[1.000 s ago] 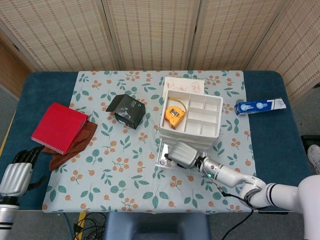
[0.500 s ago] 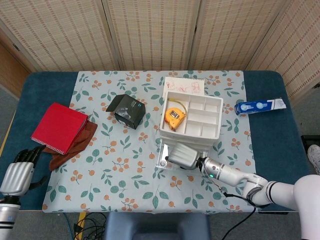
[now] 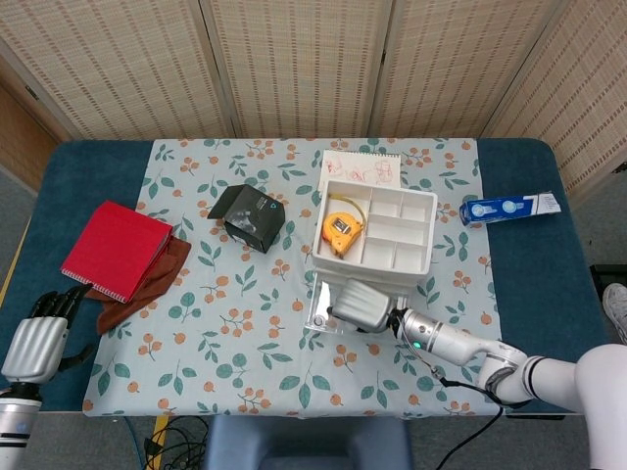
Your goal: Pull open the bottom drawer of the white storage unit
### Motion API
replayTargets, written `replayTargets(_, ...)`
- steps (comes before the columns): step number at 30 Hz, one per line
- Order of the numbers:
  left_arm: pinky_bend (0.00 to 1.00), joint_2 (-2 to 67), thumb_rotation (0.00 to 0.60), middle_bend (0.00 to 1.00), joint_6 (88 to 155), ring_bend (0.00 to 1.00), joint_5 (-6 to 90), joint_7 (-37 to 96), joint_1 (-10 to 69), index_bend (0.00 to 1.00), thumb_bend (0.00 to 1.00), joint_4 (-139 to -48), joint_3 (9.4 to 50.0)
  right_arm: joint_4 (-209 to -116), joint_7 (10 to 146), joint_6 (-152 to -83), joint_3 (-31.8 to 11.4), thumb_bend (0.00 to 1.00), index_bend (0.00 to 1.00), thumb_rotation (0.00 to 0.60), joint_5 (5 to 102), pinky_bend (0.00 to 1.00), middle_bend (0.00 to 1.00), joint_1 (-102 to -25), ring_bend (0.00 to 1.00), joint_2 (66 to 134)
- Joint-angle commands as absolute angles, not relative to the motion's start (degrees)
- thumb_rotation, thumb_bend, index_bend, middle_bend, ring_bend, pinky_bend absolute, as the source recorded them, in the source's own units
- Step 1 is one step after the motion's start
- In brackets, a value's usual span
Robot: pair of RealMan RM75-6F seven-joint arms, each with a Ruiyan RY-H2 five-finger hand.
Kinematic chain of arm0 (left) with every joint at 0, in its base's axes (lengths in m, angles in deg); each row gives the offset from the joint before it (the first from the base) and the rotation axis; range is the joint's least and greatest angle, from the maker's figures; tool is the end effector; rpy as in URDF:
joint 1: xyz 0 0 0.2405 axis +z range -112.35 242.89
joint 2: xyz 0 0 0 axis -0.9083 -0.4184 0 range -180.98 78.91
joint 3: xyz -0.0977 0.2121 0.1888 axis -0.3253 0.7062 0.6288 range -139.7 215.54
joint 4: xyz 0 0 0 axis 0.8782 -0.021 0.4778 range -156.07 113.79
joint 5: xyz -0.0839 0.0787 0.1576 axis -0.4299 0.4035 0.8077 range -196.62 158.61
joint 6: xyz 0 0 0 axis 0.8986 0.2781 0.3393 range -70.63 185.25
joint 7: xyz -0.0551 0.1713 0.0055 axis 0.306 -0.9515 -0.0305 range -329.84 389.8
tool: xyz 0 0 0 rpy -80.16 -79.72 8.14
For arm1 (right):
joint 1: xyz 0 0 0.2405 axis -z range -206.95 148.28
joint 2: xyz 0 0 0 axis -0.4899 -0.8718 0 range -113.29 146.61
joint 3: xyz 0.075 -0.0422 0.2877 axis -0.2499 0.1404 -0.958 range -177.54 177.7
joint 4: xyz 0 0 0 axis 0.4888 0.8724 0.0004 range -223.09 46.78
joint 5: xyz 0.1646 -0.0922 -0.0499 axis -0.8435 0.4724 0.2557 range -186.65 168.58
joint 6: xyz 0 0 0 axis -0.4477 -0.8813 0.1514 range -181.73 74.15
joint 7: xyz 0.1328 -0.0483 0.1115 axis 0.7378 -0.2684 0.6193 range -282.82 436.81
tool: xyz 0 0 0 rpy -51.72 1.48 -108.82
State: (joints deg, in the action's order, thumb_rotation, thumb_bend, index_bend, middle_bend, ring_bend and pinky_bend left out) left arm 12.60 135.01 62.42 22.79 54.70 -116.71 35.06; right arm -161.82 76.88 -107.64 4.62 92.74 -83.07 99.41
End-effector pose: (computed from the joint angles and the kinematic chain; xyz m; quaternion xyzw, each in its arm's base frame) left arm -0.3322 0.2506 0.1729 -0.6335 -0.3882 -0.3452 0.5734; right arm -0.1368 -0.3865 -0.0199 0.9070 -0.1042 0.3266 0.2448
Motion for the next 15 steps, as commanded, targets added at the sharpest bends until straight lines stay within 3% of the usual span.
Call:
replayTargets(1,0.12,12.59,0.6,0.15,134.98,0.18,62.4,22.8,54.7,0.09,0.22,-116.73,35.07,-162.0,76.99,-108.22,4.44,0.38,0.63,0.6,92.74,1.0,0.95,-82.87,1.0,99.18)
replayTargets(15,0.12,12.44,0.6,0.15,135.55,0.18,63.21,22.77,54.7,0.09,0.22,-117.31,35.21,-169.1,73.86,-120.09,1.98,0.44,0.63,0.6,91.68,1.0,0.95,-76.64,1.0,93.06)
